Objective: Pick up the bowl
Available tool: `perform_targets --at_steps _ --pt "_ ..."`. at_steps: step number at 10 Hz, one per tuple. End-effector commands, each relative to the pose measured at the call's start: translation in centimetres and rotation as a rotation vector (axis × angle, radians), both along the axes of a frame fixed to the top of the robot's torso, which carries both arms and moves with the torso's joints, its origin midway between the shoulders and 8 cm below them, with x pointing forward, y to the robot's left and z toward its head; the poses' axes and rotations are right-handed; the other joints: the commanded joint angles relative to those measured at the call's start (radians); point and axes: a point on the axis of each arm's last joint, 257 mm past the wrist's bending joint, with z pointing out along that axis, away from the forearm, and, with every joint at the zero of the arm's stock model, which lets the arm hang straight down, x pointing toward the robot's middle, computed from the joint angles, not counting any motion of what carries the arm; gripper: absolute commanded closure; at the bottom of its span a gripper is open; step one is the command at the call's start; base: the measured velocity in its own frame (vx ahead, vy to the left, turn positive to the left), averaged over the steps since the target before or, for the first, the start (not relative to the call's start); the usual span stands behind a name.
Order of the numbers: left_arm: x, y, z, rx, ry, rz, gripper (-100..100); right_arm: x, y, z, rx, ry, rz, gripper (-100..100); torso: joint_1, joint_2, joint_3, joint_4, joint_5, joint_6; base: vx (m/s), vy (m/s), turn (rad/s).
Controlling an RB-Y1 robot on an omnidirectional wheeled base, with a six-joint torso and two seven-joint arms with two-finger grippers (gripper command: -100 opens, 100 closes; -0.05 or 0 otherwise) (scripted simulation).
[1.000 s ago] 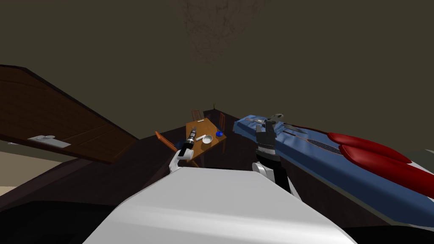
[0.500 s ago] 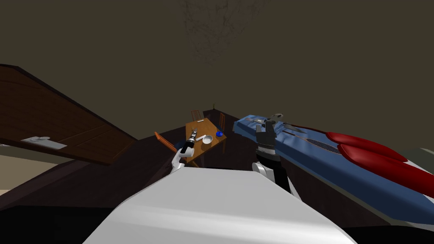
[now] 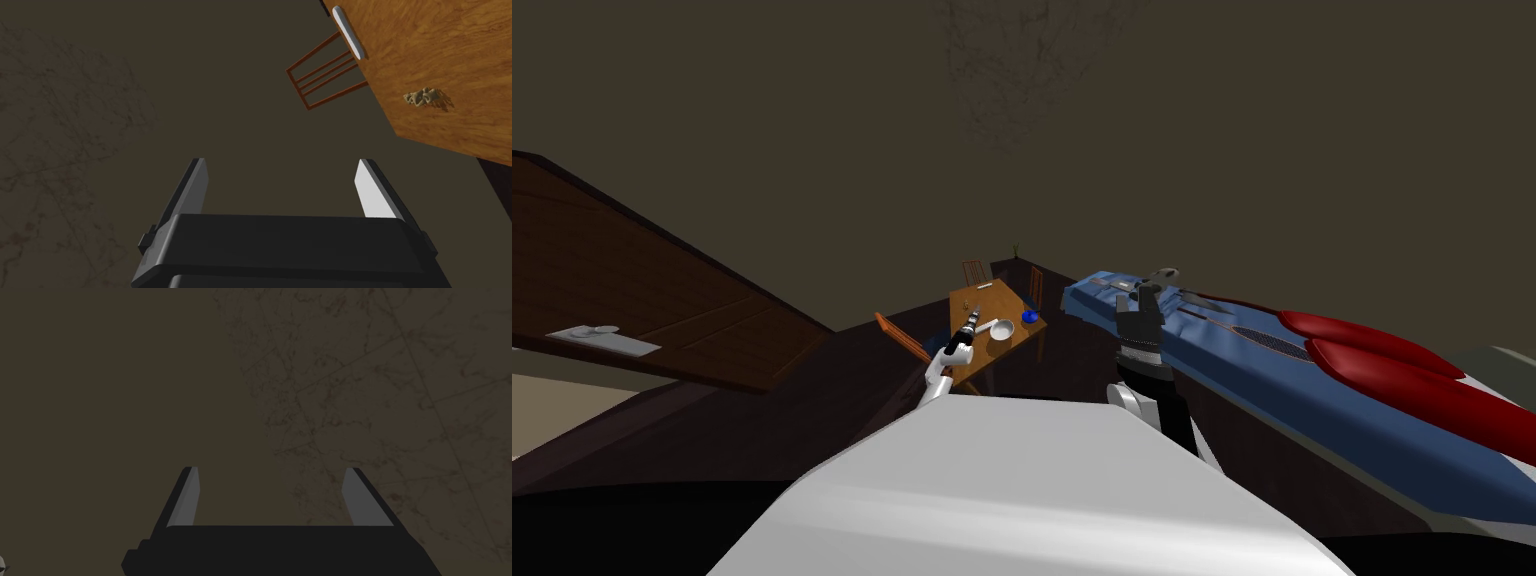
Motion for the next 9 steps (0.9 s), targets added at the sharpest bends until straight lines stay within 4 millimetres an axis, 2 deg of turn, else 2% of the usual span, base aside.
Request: perform_targets --at_steps 1,2,5,6,9 --pt "-0.1 0.3 -1.6 0.001 0.042 0.006 -100 0.0 0.0 0.0 0.000 0.000 0.000 0 0.000 0.000 0.000 0.000 0.000 0.000 0.007 0.017 -0.011" --pt "0.5 0.4 -3.0 0.003 0.088 0.009 -100 0.0 0.0 0.0 0.000 0.000 0.000 0 0.000 0.000 0.000 0.000 0.000 0.000 0.004 0.019 -0.013" --pt "0.8 0.5 -5.1 0.002 0.148 0.013 -100 0.0 0.0 0.0 0.000 0.000 0.000 0 0.000 0.000 0.000 0.000 0.000 0.000 0.005 0.015 -0.013" --pt "1.4 0.4 -5.6 0.004 0.177 0.011 -100 0.0 0.0 0.0 0.000 0.000 0.000 0 0.000 0.001 0.000 0.000 0.000 0.000 0.004 0.018 -0.017" --pt "1.2 0.4 -8.7 -0.002 0.258 0.013 -100 0.0 0.0 0.0 0.000 0.000 0.000 0 0.000 0.000 0.000 0.000 0.000 0.000 0.005 0.014 -0.012"
